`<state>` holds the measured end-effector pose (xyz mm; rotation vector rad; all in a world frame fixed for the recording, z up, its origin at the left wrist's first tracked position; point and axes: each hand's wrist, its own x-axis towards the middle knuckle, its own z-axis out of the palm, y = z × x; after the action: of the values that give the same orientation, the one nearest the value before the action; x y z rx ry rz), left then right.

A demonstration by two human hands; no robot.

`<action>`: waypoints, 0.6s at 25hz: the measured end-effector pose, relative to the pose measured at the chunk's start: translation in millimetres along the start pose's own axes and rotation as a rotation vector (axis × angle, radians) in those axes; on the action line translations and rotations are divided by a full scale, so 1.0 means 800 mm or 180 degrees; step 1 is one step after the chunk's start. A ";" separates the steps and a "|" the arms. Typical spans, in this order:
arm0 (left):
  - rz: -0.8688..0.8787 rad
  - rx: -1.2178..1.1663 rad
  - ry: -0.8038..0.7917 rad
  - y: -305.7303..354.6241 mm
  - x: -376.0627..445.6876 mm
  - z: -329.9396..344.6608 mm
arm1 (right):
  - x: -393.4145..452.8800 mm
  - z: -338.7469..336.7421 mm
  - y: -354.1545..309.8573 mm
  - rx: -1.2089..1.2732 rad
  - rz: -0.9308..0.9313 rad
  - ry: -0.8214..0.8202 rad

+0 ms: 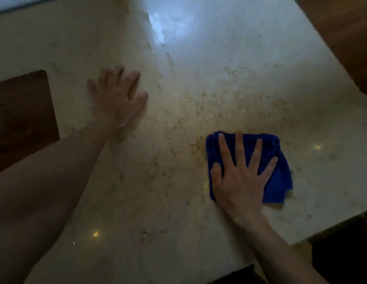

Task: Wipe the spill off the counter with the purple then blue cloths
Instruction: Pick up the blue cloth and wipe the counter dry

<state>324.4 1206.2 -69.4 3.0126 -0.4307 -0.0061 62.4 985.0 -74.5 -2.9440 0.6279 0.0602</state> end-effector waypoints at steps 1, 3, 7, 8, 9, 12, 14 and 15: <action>0.0006 -0.0044 -0.0024 0.003 -0.003 0.001 | 0.033 0.001 -0.013 0.0022 0.0024 0.0031; 0.0000 -0.0110 -0.0044 0.004 -0.001 0.002 | 0.108 0.002 -0.045 -0.0008 0.0100 0.0109; -0.0084 -0.0070 0.0033 0.003 -0.001 0.001 | 0.286 -0.010 -0.099 -0.0006 0.0096 -0.0028; -0.0067 -0.0019 0.0054 0.004 -0.001 0.000 | 0.336 -0.014 -0.114 0.0009 0.0113 -0.0072; -0.0044 0.0014 0.0070 0.005 -0.001 0.000 | 0.386 -0.017 -0.128 0.0027 0.0127 -0.0091; 0.0016 0.0027 0.0142 0.003 0.000 0.000 | 0.528 -0.022 -0.180 0.0080 0.0120 -0.0121; 0.0037 0.0014 0.0171 0.003 -0.003 0.001 | 0.598 -0.028 -0.213 0.0111 0.0088 -0.0181; 0.0047 0.0000 0.0193 0.001 -0.003 0.003 | 0.622 -0.028 -0.230 0.0124 0.0024 -0.0191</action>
<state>321.4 1205.7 -71.5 3.0003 -0.4471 0.0861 592.1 947.4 -63.6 -2.8908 0.6243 0.1349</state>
